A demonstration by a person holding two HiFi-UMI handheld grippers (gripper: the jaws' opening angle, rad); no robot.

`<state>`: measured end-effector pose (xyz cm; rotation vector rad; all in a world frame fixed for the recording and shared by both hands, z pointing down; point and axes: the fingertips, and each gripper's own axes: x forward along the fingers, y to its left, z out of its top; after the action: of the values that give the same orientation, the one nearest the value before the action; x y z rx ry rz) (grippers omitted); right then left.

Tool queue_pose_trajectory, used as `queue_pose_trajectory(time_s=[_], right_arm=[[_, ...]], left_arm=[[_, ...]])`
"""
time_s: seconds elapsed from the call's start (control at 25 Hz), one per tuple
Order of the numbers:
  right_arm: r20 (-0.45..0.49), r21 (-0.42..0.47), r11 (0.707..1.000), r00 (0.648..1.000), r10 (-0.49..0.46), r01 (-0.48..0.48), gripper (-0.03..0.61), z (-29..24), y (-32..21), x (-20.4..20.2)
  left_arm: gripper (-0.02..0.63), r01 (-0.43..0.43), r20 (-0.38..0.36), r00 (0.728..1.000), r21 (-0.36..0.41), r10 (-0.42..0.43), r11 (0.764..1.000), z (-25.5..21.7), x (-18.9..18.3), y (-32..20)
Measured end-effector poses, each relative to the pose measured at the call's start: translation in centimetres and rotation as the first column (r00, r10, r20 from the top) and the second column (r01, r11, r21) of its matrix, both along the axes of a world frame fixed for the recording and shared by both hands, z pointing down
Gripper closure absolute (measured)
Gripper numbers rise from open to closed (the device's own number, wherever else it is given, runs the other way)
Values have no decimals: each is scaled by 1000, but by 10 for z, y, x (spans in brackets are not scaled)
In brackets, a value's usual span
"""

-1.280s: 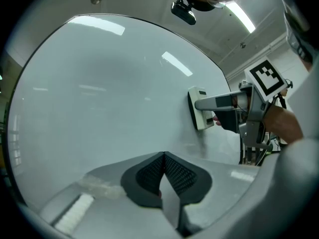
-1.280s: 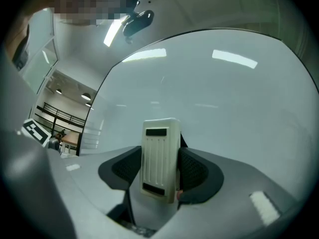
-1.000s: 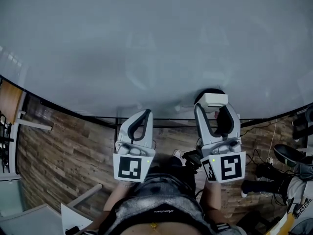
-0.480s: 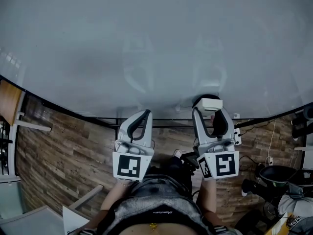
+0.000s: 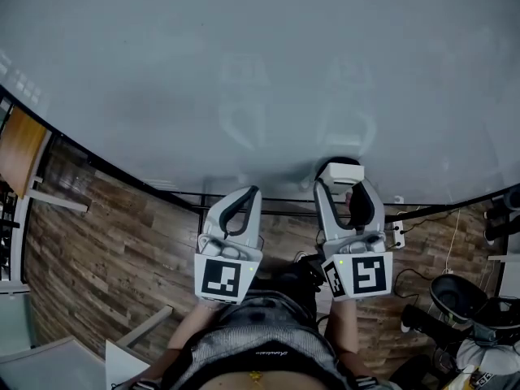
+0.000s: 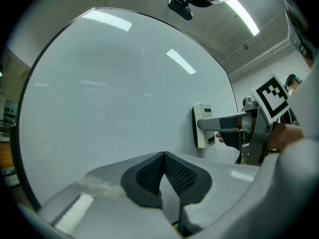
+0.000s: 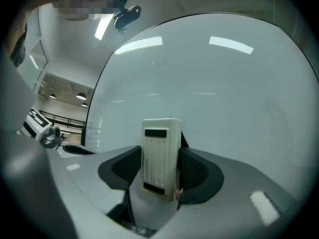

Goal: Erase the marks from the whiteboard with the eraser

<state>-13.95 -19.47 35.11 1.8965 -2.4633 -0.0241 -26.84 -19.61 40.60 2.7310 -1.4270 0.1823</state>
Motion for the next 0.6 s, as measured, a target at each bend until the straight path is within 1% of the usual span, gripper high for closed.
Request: queue_pose_trajectory(time_s=[0.16, 0.32, 0.6], right_arm=[[-7, 21, 1000, 1000, 15, -15, 336, -12, 9, -34], [-19, 31, 999, 1000, 25, -24, 336, -11, 6, -80], [-24, 36, 999, 1000, -7, 8, 336, -10, 1, -122]], left_arm=[[609, -4, 4, 1000, 15, 4, 1000, -10, -33, 13], [609, 14, -3, 1000, 20, -14, 1000, -8, -83, 12], [609, 42, 5, 999, 27, -42, 999, -8, -121, 14]])
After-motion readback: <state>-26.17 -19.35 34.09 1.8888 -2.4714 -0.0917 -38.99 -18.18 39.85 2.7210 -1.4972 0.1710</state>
